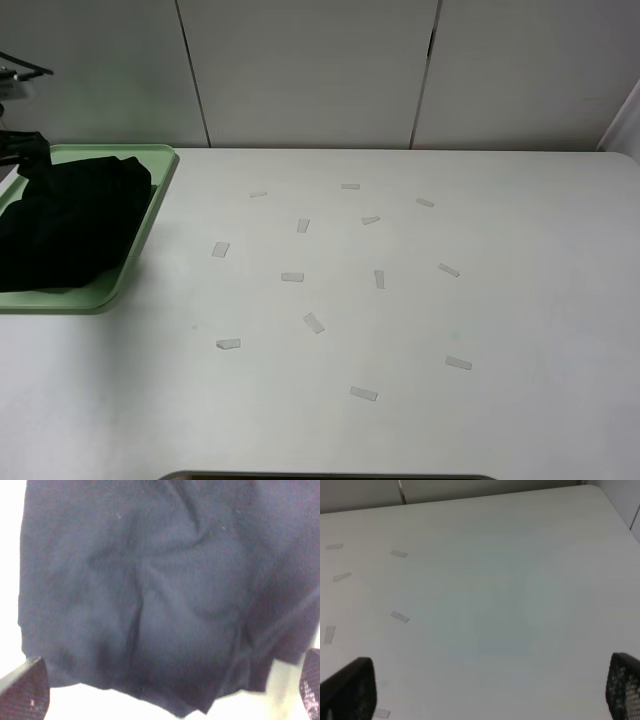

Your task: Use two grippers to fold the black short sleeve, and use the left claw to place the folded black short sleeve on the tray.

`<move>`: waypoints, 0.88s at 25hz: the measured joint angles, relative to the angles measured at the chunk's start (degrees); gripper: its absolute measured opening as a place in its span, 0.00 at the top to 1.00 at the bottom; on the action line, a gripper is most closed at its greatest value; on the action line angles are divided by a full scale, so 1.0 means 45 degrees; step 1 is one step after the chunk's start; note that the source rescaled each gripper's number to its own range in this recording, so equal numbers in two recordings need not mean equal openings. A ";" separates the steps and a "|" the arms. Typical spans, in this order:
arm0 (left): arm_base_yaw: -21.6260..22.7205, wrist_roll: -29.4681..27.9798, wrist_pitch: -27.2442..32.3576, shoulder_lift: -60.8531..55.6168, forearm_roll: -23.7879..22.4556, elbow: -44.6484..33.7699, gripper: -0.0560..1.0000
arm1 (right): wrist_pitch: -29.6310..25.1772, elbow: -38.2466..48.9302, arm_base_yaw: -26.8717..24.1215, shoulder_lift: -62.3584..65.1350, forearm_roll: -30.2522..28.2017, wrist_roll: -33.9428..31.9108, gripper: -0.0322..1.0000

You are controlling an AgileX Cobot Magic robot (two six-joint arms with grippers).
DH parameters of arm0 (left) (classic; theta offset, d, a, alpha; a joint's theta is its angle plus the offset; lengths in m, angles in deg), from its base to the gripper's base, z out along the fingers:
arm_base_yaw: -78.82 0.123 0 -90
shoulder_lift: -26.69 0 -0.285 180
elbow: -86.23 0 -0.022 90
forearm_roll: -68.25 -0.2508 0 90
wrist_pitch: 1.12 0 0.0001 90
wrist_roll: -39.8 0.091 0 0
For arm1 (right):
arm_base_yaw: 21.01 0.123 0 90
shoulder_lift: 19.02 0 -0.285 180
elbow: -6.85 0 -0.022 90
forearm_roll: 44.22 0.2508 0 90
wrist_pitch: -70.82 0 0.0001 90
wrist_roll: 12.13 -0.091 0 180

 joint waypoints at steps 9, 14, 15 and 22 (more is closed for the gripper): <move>0.0000 0.0057 0.2069 -0.3206 -0.0028 -0.0416 0.00 | 0.0000 0.0000 0.0000 0.0000 0.0000 0.0000 0.00; 0.0000 0.0155 0.2569 -0.5419 -0.0051 -0.1497 0.00 | 0.0000 0.0000 0.0000 0.0000 0.0000 0.0000 0.00; 0.0000 0.0186 0.2609 -0.5815 -0.0061 -0.1727 0.00 | 0.0000 0.0000 0.0000 0.0000 0.0000 0.0000 0.00; 0.0000 0.0196 0.3523 -0.8969 -0.0061 -0.3593 0.00 | 0.0000 0.0000 0.0000 0.0000 0.0000 0.0000 0.00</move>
